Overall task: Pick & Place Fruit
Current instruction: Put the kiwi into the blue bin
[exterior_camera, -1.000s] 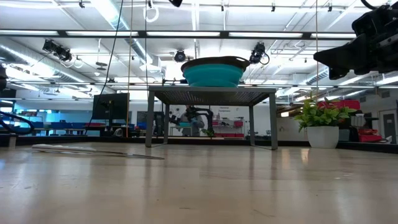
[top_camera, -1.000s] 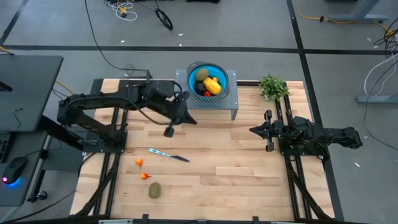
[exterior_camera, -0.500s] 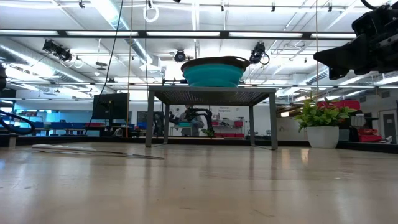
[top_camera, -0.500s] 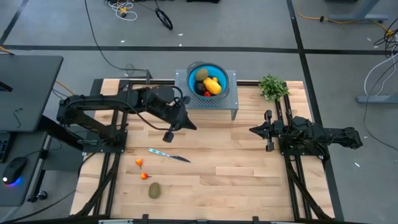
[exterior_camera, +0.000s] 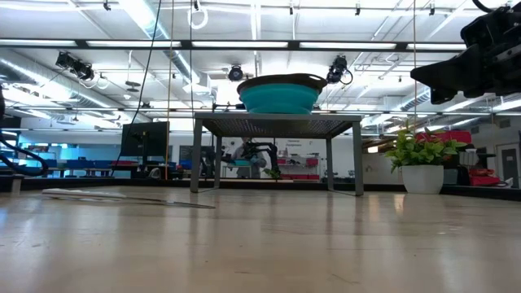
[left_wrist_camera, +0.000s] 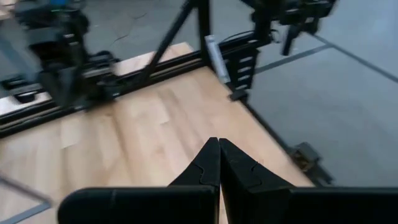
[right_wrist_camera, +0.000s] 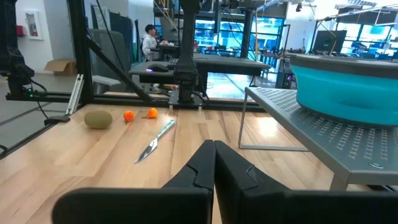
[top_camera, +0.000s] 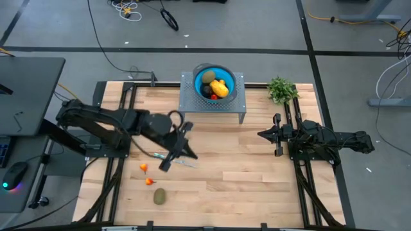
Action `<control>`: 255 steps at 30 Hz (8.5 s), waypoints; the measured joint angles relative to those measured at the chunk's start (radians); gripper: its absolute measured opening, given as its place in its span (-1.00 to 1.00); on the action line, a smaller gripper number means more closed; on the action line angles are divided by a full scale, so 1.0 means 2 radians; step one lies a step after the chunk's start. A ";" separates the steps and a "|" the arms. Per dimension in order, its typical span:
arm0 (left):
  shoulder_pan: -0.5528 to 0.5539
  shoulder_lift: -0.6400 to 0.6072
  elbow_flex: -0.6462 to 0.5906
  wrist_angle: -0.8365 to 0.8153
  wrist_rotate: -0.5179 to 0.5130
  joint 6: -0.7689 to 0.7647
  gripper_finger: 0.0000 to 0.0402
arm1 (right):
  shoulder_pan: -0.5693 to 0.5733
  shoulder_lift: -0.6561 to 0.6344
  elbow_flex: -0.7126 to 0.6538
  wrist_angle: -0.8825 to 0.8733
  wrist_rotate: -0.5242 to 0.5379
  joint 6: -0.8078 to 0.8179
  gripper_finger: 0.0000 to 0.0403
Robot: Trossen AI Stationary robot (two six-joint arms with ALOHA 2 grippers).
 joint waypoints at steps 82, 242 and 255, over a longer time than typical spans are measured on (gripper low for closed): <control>-0.284 -0.059 -0.198 0.026 -0.019 -0.042 -1.00 | 0.000 0.000 0.000 0.000 0.000 0.000 -0.97; -0.285 0.135 -0.200 -0.079 -0.090 0.239 0.77 | 0.000 0.002 0.000 0.000 0.000 0.000 -0.97; -0.282 0.139 -0.204 -0.040 -0.078 0.270 0.77 | 0.000 0.002 0.000 0.000 0.000 0.000 -0.97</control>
